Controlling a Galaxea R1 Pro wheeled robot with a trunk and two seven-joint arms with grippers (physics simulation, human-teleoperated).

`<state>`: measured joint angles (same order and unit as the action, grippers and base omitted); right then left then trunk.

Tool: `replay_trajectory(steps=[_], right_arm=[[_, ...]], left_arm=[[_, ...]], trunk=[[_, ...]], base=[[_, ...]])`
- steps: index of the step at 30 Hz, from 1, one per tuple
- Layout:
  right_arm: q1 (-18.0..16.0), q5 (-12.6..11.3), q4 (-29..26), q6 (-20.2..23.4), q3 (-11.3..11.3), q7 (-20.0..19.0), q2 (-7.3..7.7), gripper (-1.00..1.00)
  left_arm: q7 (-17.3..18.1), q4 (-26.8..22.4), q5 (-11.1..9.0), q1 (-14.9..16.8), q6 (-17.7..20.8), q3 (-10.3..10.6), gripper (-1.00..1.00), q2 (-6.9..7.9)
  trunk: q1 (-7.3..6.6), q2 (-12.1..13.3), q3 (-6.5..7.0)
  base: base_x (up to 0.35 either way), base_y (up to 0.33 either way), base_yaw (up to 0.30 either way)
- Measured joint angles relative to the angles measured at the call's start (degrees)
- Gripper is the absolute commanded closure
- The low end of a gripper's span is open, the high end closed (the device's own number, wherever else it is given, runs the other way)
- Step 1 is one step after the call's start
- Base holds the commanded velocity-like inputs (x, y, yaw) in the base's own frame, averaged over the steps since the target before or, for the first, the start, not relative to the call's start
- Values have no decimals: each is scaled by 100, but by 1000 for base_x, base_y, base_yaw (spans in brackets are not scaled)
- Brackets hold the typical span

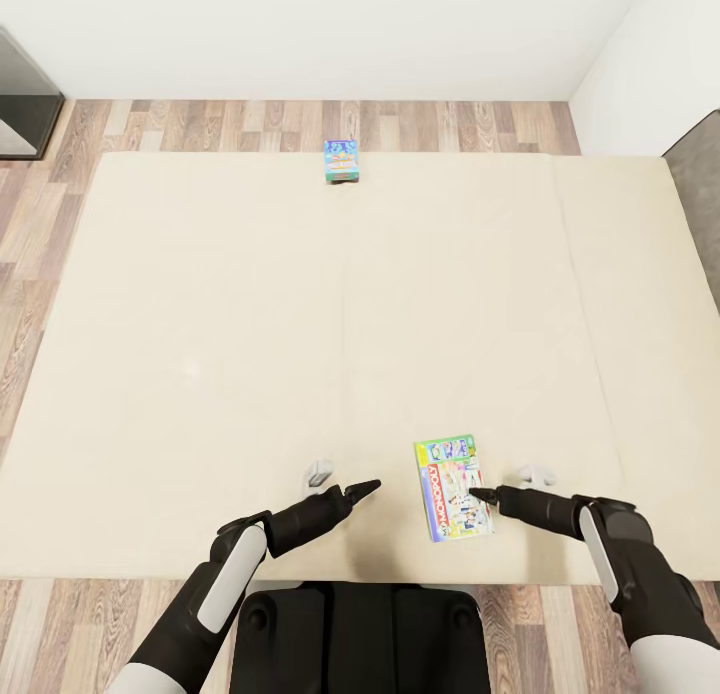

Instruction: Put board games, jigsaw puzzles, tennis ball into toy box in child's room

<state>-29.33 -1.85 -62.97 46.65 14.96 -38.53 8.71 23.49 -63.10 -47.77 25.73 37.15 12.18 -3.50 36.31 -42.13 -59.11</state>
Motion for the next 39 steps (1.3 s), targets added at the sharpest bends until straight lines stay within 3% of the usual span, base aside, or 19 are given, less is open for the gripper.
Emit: replay_trajectory(steps=[39], right_arm=[[0,-6,80,-6,-2,-7,-9,-100]], left_arm=[[-1,1,0,-2,0,0,-100,0]], trunk=[[0,0,0]], base=[[0,0,0]])
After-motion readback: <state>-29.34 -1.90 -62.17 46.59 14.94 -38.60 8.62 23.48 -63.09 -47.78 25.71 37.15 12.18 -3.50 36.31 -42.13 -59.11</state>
